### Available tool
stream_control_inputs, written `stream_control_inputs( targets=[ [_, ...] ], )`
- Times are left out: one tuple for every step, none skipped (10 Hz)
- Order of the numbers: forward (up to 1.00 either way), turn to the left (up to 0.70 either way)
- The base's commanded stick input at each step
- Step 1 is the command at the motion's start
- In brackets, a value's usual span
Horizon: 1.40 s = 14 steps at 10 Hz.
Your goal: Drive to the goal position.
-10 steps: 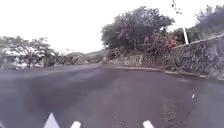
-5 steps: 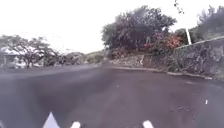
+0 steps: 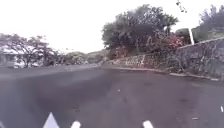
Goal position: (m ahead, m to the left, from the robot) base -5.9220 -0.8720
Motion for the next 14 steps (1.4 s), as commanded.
stream_control_inputs(
  targets=[
    [0.7, 0.0],
    [0.7, 0.0],
    [0.7, 0.0],
    [0.7, 0.0],
    [0.7, 0.0],
    [0.7, 0.0],
    [0.7, 0.0],
    [0.7, 0.0],
    [0.7, 0.0],
    [0.7, 0.0],
    [0.7, 0.0],
    [0.7, 0.0],
    [0.7, 0.0],
    [0.7, 0.0]
  ],
)
